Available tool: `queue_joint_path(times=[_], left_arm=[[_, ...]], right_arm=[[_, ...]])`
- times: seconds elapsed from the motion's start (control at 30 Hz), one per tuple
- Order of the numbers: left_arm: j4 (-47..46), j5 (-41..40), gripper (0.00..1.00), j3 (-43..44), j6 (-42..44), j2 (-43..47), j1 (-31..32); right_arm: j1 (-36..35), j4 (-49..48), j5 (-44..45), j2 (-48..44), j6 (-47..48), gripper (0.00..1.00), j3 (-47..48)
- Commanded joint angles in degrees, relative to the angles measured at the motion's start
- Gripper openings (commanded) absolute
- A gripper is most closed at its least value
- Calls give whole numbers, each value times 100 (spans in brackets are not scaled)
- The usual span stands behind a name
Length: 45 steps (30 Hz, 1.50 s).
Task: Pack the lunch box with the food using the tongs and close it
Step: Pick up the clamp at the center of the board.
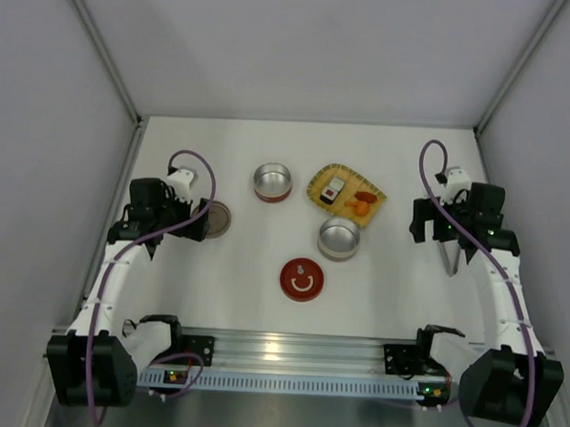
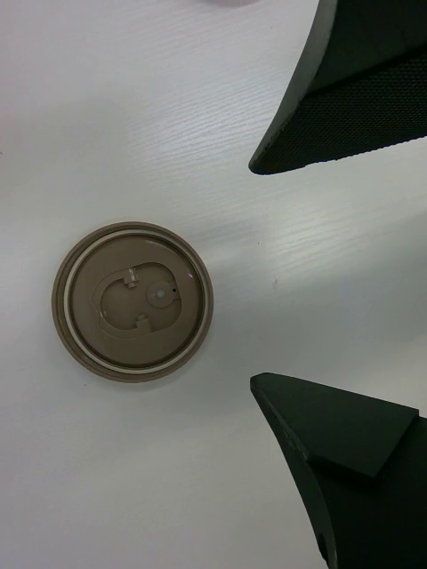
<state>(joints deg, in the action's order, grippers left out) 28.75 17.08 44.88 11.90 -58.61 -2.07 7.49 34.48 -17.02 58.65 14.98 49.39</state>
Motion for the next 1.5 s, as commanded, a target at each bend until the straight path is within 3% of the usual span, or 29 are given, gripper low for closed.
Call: queue_joint_path(times=[0.0, 0.2, 0.43, 1.07, 1.47], left_arm=[[16, 103, 98, -15, -4, 174, -4], [104, 181, 98, -6, 111, 192, -4], [166, 401, 98, 20, 181, 210, -4], [-194, 296, 98, -173, 638, 306, -4], [-414, 181, 98, -191, 700, 315, 4]], right_arm=[[462, 199, 76, 93, -189, 99, 106], [1368, 665, 207, 471, 224, 99, 404], [1818, 1025, 787, 1042, 707, 100, 651], [1800, 806, 1183, 2888, 436, 99, 932], [1141, -195, 1464, 3372, -127, 99, 783]])
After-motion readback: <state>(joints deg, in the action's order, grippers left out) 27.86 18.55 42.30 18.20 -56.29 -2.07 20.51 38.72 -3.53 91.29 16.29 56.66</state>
